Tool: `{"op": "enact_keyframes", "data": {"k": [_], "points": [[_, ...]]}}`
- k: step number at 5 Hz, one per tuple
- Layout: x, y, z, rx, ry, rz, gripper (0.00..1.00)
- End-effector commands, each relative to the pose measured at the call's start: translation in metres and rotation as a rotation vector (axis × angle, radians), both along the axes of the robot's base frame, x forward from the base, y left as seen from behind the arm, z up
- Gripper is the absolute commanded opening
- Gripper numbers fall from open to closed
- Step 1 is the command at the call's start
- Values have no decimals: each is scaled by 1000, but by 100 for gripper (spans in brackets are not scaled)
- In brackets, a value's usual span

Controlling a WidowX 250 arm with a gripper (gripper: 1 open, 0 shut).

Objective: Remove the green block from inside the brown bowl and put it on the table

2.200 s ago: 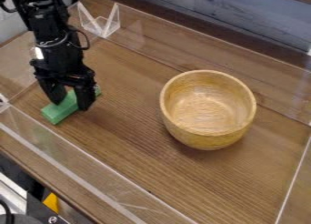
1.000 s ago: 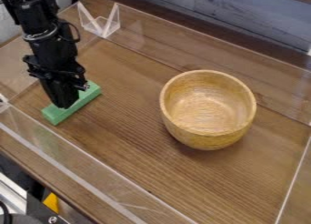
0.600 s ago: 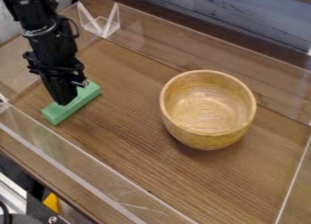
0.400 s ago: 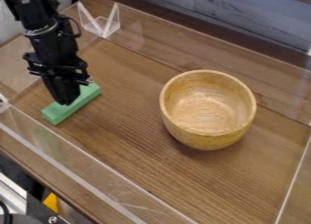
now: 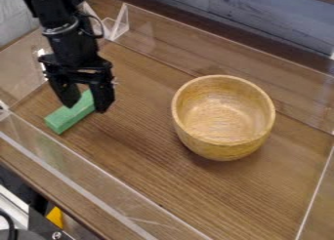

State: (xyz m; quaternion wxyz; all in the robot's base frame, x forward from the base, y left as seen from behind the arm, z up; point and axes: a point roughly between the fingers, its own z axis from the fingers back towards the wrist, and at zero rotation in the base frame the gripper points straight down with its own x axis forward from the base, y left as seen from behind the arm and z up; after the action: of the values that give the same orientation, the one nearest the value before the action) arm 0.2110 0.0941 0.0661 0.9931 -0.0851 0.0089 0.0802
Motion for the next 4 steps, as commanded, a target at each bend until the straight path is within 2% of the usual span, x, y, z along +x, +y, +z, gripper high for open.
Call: {"op": "enact_keyframes", "data": {"k": [1,3,4], "points": [[6,-6,15,19,-48,0,100],[9,-14,15,7,-63,-135,100],[12,-3,15,4,-73,-109,100]]}}
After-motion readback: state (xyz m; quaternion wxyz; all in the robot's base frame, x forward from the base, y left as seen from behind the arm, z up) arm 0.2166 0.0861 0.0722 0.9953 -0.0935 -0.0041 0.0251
